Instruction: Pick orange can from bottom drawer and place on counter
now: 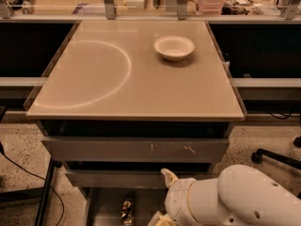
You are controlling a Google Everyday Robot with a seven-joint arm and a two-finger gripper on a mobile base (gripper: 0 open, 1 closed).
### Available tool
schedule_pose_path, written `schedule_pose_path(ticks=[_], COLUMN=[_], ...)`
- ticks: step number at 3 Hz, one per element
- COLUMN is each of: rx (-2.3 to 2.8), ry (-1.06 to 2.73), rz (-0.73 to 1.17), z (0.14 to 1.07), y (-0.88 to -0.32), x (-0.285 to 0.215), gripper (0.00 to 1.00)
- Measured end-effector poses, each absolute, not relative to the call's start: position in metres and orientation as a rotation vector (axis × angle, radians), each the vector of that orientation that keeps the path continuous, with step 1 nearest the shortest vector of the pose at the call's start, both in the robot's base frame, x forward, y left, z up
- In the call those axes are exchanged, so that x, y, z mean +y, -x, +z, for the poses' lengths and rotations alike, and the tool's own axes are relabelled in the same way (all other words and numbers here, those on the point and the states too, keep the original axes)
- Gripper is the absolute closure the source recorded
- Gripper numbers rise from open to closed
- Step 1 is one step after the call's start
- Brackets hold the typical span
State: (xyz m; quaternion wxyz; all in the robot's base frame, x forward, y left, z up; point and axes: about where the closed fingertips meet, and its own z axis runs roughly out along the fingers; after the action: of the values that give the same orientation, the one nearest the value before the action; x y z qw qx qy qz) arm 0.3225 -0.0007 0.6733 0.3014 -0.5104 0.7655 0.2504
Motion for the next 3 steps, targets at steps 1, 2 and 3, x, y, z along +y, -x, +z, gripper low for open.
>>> schedule_pose_path(ticks=[1,2,3], rx=[2.039,2.063,2.069], ry=[1.279,1.171,1.208], rz=[0.693,0.724,0.662], z=[0.649,0.593,0.519], y=[-0.307,-0.306,-0.355], x=[0.001,0.002,0.024], gripper=[0.00,0.00,0.00])
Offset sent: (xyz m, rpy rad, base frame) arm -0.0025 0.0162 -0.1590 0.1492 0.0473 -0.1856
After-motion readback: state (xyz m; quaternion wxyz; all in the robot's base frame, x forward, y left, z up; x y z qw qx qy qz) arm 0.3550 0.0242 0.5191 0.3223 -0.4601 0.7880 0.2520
